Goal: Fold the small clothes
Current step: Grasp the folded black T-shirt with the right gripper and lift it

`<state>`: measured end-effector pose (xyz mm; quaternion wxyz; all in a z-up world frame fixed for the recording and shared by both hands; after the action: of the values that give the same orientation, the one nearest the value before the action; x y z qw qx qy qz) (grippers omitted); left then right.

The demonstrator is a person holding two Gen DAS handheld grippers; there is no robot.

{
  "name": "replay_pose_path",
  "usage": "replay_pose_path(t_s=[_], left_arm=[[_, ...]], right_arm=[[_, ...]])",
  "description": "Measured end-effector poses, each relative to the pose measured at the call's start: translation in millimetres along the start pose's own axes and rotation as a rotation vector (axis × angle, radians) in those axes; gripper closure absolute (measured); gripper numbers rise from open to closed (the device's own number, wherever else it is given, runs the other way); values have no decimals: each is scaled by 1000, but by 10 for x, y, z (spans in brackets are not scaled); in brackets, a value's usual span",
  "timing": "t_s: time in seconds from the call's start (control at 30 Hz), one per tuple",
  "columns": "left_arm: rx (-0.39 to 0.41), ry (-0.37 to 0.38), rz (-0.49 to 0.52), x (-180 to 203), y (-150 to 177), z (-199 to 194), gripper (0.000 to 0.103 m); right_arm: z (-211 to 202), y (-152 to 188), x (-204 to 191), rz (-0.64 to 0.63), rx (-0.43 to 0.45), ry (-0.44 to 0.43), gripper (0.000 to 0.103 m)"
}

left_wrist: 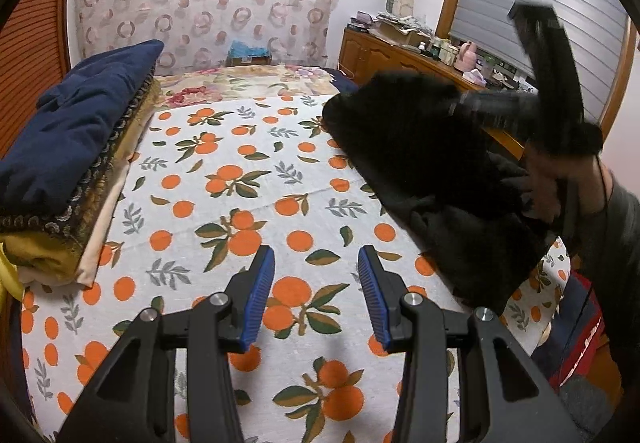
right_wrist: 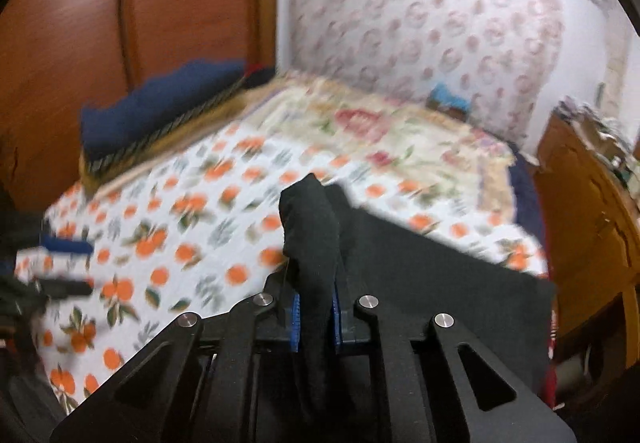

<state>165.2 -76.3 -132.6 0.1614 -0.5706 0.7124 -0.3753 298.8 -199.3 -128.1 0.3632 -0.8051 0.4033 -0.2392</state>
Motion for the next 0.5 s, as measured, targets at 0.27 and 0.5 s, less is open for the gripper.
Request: replay_pose_path(t_s=[0.27,0.5], left_arm=[[-4,13,-2,30,2,32,61],[-17,17,9,68,37,59,61]], right_arm=[[-68,-146,1020,106,-25,152,96],[87,36,1615,187,-98,245,96]])
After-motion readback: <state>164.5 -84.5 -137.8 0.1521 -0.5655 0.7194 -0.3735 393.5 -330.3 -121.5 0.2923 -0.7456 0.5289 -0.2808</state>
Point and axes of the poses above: each gripper's, at about its wrist camera, not at the fingertips, and z roughly the way its jaws point, x to its right, y to its underside, the point moved 10 cm from there along z, roughly the way its jaws point, and after that the axes turned 1 degree about y, right-handed, at the moved point
